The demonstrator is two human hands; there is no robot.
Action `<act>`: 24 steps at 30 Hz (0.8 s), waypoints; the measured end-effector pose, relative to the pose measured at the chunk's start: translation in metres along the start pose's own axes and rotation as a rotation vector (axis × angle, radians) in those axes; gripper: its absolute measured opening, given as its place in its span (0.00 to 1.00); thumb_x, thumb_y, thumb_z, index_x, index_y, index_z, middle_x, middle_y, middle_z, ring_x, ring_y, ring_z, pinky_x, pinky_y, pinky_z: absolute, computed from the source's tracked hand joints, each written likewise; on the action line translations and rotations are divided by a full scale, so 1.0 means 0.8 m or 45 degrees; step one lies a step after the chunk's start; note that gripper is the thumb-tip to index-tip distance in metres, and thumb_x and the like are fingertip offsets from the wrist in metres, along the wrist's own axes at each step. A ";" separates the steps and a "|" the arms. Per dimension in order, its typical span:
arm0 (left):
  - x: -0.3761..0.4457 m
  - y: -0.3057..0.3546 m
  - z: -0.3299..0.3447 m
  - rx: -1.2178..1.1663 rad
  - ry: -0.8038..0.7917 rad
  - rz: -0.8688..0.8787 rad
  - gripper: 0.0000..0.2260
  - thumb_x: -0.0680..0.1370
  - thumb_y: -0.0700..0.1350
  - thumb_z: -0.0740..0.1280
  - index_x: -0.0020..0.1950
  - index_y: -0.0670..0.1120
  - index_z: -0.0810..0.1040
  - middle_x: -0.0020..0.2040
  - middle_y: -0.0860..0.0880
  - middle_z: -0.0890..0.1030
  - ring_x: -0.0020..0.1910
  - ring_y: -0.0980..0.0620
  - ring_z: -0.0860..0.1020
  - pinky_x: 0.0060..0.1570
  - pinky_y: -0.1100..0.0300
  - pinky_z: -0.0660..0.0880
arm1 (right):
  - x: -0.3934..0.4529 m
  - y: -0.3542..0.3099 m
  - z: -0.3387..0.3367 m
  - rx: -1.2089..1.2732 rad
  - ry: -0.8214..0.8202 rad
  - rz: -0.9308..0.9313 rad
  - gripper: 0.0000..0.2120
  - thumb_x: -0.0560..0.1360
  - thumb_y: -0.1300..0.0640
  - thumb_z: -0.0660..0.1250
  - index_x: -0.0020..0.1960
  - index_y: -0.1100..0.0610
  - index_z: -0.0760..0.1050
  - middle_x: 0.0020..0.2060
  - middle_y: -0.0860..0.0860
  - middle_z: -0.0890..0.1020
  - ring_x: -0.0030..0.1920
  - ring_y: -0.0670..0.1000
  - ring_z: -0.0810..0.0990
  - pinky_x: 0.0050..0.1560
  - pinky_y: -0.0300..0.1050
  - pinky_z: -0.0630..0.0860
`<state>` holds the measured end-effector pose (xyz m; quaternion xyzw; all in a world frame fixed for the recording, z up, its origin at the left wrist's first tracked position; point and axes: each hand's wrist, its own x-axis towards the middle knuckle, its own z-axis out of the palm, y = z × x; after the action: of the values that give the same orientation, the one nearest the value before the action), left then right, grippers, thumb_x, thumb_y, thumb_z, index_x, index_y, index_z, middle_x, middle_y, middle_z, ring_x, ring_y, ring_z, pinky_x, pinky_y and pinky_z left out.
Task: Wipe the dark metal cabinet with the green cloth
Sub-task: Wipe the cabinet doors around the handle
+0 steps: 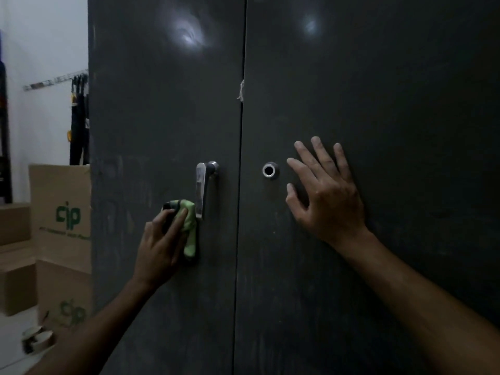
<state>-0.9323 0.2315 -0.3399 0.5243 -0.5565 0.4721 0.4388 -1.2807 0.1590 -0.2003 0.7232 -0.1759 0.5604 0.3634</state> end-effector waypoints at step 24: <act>0.144 -0.012 0.003 -0.142 0.350 -0.370 0.22 0.82 0.48 0.61 0.76 0.50 0.69 0.67 0.41 0.68 0.64 0.42 0.70 0.63 0.59 0.65 | -0.003 -0.044 0.024 -0.029 0.010 0.211 0.22 0.75 0.53 0.64 0.68 0.58 0.75 0.77 0.59 0.63 0.79 0.58 0.57 0.78 0.62 0.50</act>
<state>-0.9304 0.2094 -0.2264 0.5045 -0.4351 0.4394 0.6026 -1.2451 0.1683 -0.2163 0.6997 -0.2400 0.5894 0.3246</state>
